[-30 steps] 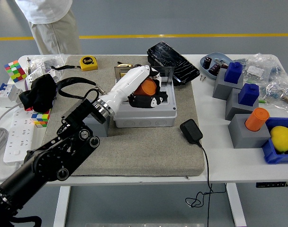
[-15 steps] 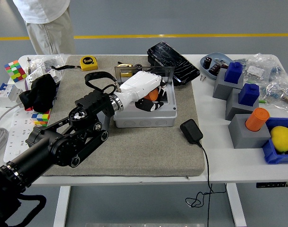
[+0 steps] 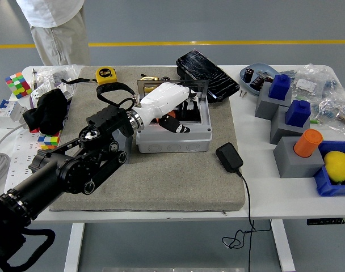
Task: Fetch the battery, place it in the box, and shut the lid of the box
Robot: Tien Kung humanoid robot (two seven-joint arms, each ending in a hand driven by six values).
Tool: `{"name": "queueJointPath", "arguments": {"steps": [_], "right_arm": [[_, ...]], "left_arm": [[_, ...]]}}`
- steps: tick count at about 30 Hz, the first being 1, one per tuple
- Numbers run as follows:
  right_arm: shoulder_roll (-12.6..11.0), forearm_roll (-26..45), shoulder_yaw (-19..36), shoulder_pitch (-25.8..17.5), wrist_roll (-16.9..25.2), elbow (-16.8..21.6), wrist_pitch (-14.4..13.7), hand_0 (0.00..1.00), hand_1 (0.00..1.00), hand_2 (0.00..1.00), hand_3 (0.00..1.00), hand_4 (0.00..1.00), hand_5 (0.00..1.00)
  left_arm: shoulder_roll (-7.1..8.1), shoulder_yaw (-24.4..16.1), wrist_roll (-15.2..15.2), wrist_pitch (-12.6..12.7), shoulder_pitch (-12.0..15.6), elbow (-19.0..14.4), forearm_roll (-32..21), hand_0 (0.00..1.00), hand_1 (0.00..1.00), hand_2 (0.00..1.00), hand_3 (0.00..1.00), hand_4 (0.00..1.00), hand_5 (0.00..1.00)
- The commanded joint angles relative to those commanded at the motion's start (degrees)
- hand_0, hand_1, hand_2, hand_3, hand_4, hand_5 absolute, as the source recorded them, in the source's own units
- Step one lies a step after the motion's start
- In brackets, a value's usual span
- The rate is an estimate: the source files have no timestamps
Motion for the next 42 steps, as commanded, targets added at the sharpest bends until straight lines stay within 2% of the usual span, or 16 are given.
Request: {"name": "queueJointPath", "arguments": {"steps": [1,6,7,11,12,13,18,19,23,27,32,36,42], "right_arm": [[0.0,0.0,0.0,0.0,0.0,0.0,0.0,0.636,0.644,0.671,0.581,0.998,0.520],[0.0,0.1,0.0,0.1,0.1,0.0,0.0,0.636,0.644,0.671,0.581,0.998,0.520],[0.0,0.2,0.0,0.1,0.1,0.0,0.0,0.636,0.644,0.671,0.581,0.998,0.520],[0.0,0.3,0.1,0.1,0.1,0.0,-0.1,0.636,0.644,0.671,0.581,0.998,0.520],[0.1,0.4,0.1,0.1,0.2,0.0,-0.1,0.636,0.644,0.671,0.581,0.998,0.520],[0.1,0.4,0.2,0.1,0.2,0.0,-0.1,0.636,0.644,0.671,0.582,0.998,0.520],[0.0,0.2,0.6,0.0,0.2,0.0,-0.1,0.636,0.644,0.671,0.582,0.998,0.520],[0.0,0.1,0.7,0.0,0.2,0.0,-0.1,0.636,0.644,0.671,0.581,0.998,0.520],[0.0,0.3,0.7,0.0,0.3,0.0,-0.1,0.636,0.644,0.671,0.581,0.998,0.520],[-0.2,0.5,0.7,0.1,0.5,0.0,-0.1,0.636,0.644,0.671,0.581,0.998,0.520],[-0.2,0.5,1.1,0.0,0.6,0.0,-0.2,0.636,0.644,0.671,0.581,0.998,0.520],[-0.3,0.6,1.2,0.0,0.7,0.0,-0.2,0.636,0.644,0.671,0.581,0.998,0.520],[-0.3,0.6,1.4,-0.1,0.8,0.0,-0.3,0.636,0.644,0.671,0.581,0.998,0.519]], "left_arm": [[0.00,0.0,0.0,0.0,0.0,0.0,0.0,0.613,0.646,0.645,0.757,0.998,0.279],[0.00,-0.2,-0.4,0.2,0.3,-0.2,-0.7,0.613,0.646,0.645,0.757,0.998,0.279],[0.00,-0.3,-0.5,0.2,0.4,-0.4,-1.0,0.618,0.645,0.655,0.761,0.998,0.320],[0.00,-1.0,-0.5,0.3,1.3,-2.2,-2.0,0.618,0.645,0.655,0.761,0.998,0.320],[0.00,-1.4,-0.4,0.2,1.7,-3.0,-2.1,0.618,0.645,0.655,0.761,0.998,0.320],[0.00,-1.8,-0.3,0.2,2.2,-3.9,-2.3,0.574,0.637,0.641,0.748,0.998,0.349],[0.00,-4.3,0.1,-0.1,5.2,-9.4,-3.4,0.574,0.637,0.641,0.748,0.998,0.349],[0.00,-4.8,0.3,-0.2,5.9,-10.6,-3.9,0.521,0.597,0.597,0.681,0.998,0.387],[0.14,-6.7,0.9,-0.5,9.0,-15.6,-5.1,0.521,0.597,0.597,0.681,0.998,0.387],[3.09,-9.2,1.5,-0.7,12.7,-20.4,-6.0,0.495,0.577,0.578,0.653,0.998,0.386],[6.47,-12.6,2.0,-0.8,16.8,-23.8,-6.8,0.490,0.573,0.572,0.649,0.998,0.392],[8.49,-14.7,2.4,-1.0,19.3,-24.7,-7.0,0.490,0.573,0.572,0.649,0.998,0.392],[10.31,-16.8,2.6,-1.2,22.1,-24.4,-7.4,0.484,0.569,0.571,0.648,0.998,0.393]]}}
